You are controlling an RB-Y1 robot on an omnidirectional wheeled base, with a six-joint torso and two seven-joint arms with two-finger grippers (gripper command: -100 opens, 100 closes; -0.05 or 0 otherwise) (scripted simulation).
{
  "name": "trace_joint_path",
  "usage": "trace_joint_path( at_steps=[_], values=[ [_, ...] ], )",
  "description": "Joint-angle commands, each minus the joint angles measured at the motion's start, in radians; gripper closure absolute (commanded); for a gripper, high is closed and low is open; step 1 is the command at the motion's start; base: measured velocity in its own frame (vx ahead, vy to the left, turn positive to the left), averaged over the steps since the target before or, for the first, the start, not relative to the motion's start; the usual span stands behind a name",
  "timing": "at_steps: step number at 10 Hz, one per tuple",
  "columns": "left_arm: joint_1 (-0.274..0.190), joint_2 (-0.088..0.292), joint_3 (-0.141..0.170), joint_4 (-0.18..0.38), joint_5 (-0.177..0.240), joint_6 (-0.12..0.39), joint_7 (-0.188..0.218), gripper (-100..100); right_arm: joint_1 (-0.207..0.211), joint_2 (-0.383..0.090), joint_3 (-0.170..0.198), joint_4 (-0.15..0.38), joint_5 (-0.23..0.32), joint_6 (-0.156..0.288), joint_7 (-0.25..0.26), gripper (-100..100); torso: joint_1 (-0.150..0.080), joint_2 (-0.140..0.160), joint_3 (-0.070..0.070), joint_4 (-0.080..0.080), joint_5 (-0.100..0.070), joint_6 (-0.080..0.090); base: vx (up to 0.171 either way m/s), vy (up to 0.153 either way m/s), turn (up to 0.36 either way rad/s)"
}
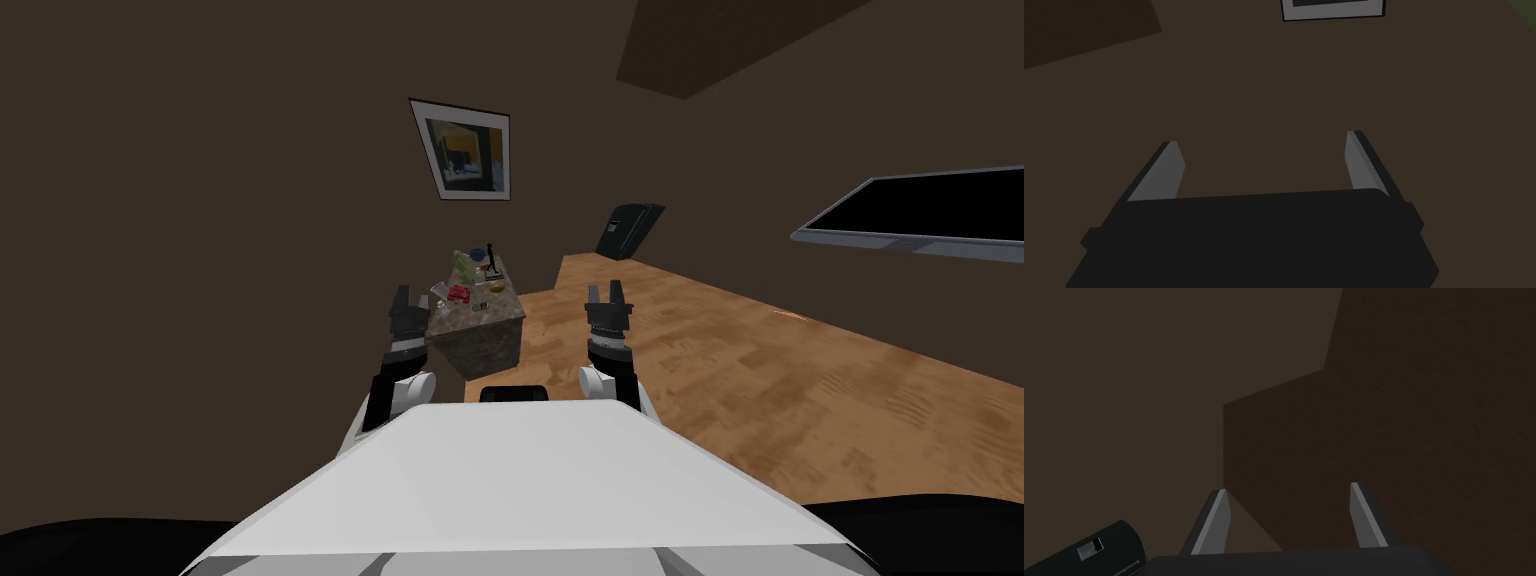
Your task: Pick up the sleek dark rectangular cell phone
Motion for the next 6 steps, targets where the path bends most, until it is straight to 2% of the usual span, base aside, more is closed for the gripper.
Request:
trace_joint_path(
  at_steps=[1, 6],
  values=[
    [-0.006, 0.03, 0.016, 0.01, 0.013, 0.05, 0.013, -100, 0.0, 0.0, 0.0, 0.0, 0.0, 0.0, 0.0, 0, 0.0, 0.0, 0.0, 0.0, 0.0, 0.0, -0.04, -0.129, -0.007],
    [-0.018, 0.063, 0.041, 0.032, 0.033, 0.187, 0.029, -100, 0.0, 0.0, 0.0, 0.0, 0.0, 0.0, 0.0, 0, 0.0, -0.001, 0.0, 0.0, 0.0, 0.0, -0.03, -0.086, 0.001]
  ],
)
